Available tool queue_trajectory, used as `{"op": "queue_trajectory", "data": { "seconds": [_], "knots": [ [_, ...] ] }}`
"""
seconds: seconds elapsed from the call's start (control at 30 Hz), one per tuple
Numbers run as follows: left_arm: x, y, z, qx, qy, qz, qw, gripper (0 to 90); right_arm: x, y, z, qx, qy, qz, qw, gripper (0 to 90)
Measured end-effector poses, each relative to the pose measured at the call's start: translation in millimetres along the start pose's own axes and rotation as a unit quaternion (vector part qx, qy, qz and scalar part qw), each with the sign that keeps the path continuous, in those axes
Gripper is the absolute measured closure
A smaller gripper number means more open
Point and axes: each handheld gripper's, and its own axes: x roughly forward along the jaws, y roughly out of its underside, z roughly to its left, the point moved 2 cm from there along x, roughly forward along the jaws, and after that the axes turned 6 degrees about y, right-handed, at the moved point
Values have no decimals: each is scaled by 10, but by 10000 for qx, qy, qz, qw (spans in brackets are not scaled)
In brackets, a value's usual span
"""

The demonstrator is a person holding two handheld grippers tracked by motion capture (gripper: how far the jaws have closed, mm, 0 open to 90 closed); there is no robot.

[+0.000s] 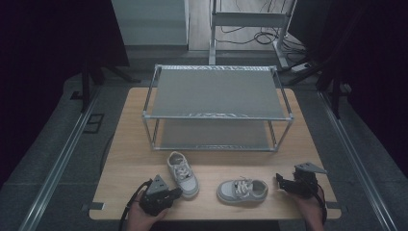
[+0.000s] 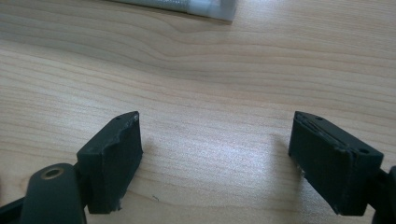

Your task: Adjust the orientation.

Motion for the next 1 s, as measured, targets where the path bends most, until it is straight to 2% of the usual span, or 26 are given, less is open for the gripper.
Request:
{"op": "queue_trajectory", "data": {
  "seconds": [0.13,0.33,0.8,0.83,1.0],
  "knots": [
    [68,-52,-28,22,109,3,9999,846,1,-1,0,3,3,-1,10000,171],
    [225,-231,-94,135,187,-8,9997,847,4,-2,-2,-13,-10,-6,10000,172],
    [506,-429,-226,315,147,-60,9994,848,10,-8,-10,-25,-31,-10,10000,175],
    [542,-447,-241,381,112,-78,9992,850,10,-9,-11,-16,-33,-6,10000,175],
    [624,-503,-271,410,-2,-95,9991,856,10,-8,-11,-17,-33,-7,10000,176]
  ]
}}
